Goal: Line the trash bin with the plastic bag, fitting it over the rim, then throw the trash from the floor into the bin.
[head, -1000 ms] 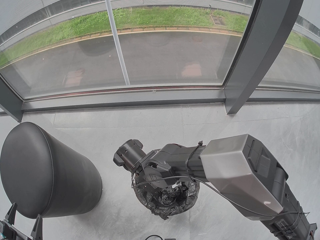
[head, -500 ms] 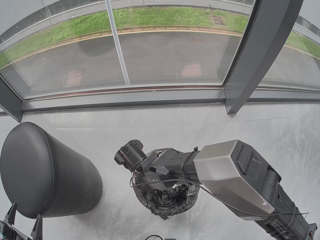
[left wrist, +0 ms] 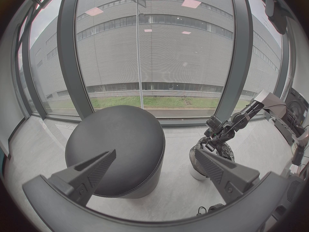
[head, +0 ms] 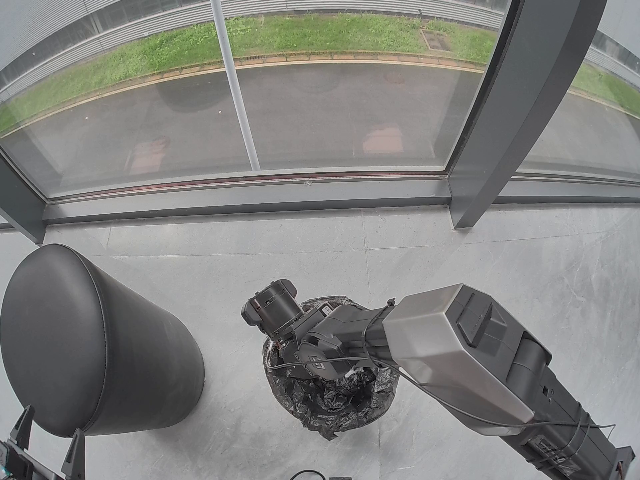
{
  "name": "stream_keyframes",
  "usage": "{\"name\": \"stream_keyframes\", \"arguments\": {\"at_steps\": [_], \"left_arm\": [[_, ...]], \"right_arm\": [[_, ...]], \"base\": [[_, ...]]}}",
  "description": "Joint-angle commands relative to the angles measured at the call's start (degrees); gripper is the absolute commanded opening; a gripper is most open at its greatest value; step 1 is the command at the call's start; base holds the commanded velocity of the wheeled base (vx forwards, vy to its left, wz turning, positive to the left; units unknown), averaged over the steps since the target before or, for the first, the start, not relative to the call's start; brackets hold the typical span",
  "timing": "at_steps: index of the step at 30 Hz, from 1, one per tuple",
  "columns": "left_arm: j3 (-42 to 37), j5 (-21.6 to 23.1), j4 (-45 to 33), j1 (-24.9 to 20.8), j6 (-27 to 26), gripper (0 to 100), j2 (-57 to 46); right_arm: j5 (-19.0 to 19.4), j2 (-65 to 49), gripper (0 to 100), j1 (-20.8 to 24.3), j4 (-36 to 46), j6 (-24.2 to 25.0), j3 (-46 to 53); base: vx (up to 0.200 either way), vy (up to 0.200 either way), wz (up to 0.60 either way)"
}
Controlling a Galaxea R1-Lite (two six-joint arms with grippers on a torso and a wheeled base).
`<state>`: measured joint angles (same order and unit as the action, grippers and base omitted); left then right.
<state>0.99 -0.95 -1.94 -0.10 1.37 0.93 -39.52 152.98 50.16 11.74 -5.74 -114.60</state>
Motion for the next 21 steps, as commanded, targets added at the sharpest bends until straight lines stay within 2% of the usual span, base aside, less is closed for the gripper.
{"name": "stream_keyframes", "arguments": {"at_steps": [1,21], "left_arm": [[-0.37,-0.02,0.00,0.01,0.04,100,-0.84],[-0.37,-0.02,0.00,0.01,0.04,100,-0.84]], "right_arm": [[0.50,2.24,0,-0.51,-2.07,-0.76,0.01],[0.94,7.95,0,-3.32,-4.44,-0.23,0.01]], "base": [[0.000,0.000,0.00],[0.000,0.000,0.00]]}}
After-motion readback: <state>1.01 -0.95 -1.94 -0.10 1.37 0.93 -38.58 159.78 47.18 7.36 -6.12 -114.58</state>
